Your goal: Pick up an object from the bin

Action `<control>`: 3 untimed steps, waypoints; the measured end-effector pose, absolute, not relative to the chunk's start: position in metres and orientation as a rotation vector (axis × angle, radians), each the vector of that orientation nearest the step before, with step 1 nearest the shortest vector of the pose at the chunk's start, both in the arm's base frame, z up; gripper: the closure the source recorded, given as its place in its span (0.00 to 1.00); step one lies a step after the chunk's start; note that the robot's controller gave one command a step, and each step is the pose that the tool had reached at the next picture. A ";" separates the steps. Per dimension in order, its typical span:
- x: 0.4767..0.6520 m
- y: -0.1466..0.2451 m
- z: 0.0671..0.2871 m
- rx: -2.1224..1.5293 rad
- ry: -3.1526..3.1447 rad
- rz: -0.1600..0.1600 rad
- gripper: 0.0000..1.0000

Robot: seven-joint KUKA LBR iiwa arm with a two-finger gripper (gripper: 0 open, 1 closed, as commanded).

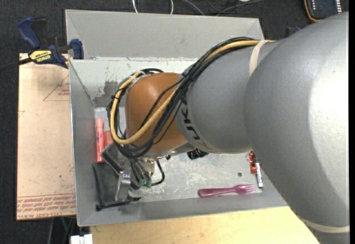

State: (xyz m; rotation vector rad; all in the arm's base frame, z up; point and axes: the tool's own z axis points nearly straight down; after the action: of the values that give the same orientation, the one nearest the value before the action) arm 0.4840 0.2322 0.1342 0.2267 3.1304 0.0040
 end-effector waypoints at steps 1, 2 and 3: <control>0.483 0.236 0.106 0.555 3.094 0.002 0.00; 0.490 0.230 0.076 0.661 3.051 0.021 0.00; 0.492 0.238 0.076 0.720 3.040 0.016 1.00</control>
Offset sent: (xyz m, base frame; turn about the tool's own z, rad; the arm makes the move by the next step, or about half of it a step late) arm -0.0001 -0.0025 -0.0642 0.2826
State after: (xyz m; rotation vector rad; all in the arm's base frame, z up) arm 0.4916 0.2381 0.0763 0.7199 3.0395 0.0161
